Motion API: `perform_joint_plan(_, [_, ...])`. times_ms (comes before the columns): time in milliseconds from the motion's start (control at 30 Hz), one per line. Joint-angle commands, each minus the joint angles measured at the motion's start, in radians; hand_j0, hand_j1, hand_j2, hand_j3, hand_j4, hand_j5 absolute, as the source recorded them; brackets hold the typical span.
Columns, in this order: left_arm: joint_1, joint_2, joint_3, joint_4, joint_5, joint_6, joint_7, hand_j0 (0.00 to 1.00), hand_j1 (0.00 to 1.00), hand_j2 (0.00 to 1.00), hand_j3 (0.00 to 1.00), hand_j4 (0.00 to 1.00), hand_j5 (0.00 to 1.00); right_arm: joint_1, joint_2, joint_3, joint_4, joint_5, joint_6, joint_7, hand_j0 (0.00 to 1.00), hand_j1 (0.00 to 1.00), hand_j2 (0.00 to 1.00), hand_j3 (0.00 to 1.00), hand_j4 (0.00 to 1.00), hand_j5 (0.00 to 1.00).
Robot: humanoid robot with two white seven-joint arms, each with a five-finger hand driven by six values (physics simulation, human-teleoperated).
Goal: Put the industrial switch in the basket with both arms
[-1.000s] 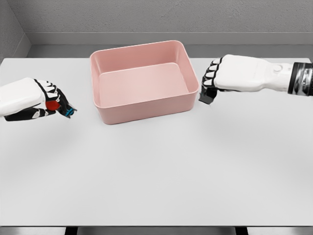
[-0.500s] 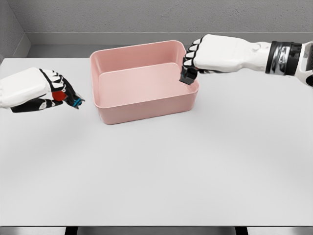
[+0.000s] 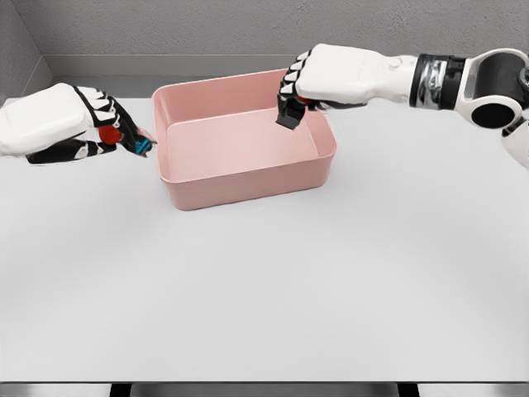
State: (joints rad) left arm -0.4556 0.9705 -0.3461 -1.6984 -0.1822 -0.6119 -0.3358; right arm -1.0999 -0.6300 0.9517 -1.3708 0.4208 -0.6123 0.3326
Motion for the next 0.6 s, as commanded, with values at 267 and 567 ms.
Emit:
perform_joint_plan(267, [-0.064,-0.076,-0.100,0.045,-0.005,0.001,-0.025,0.48,0.48,0.48,0.48,0.48,0.48,-0.035,0.145,0.045,0.177,0.001,0.001,-0.001,0.69,0.69,0.69,0.69,0.69,0.69])
perform_joint_plan(567, [-0.112,-0.111,-0.114,0.063,-0.002,0.001,-0.037,0.48,0.48,0.48,0.48,0.48,0.48,-0.046,0.176,0.045,0.190,-0.002,0.001,-0.003,1.00,1.00,1.00,1.00,1.00,1.00])
